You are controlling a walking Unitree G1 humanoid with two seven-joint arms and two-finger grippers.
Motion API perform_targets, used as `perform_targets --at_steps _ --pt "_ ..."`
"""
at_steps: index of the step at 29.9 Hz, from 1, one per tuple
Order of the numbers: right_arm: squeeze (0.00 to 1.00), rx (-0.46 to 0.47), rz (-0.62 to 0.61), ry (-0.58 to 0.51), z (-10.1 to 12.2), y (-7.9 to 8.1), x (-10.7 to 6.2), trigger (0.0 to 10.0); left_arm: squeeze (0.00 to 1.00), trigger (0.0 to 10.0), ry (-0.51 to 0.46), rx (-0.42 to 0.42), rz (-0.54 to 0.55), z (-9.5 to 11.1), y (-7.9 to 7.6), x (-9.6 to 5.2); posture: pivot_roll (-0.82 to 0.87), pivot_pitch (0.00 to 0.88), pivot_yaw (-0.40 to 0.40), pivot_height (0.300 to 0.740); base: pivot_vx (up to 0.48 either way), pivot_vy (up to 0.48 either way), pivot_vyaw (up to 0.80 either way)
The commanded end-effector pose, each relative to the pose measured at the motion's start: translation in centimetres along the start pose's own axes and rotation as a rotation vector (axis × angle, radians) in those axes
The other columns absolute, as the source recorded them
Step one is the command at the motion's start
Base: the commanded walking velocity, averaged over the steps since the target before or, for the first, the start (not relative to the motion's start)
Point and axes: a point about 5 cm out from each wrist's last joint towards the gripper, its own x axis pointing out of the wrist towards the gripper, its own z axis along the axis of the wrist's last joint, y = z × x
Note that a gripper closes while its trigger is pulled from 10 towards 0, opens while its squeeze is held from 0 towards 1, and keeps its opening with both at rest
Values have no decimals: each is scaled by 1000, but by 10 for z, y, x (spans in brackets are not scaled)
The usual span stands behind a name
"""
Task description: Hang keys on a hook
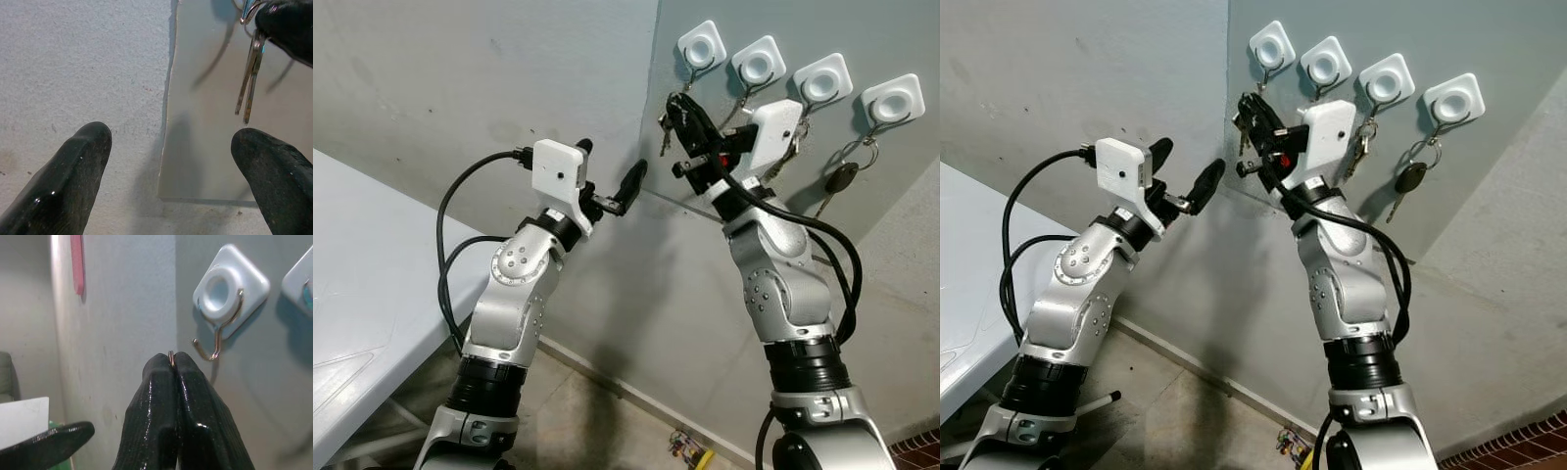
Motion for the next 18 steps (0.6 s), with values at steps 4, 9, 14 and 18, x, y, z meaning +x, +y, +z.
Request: perform_targets --at_steps 4,9,14,18 --pt "0 30 -7 -53 12 -2 3 10000 0 10000 -5 -3 -5 2 -1 2 30 84 -59 740 0 0 0" --pt "0 40 -13 -68 16 -4 6 10000 0 10000 -8 -4 -5 3 -1 2 31 79 -61 740 0 0 0" --pt "0 46 -16 -76 18 -5 9 10000 0 10000 -9 -5 -5 3 -2 2 32 76 -62 740 0 0 0" --pt "0 64 -24 -78 19 -6 11 10000 0 10000 -10 -3 -5 3 -2 2 34 73 -63 740 0 0 0"
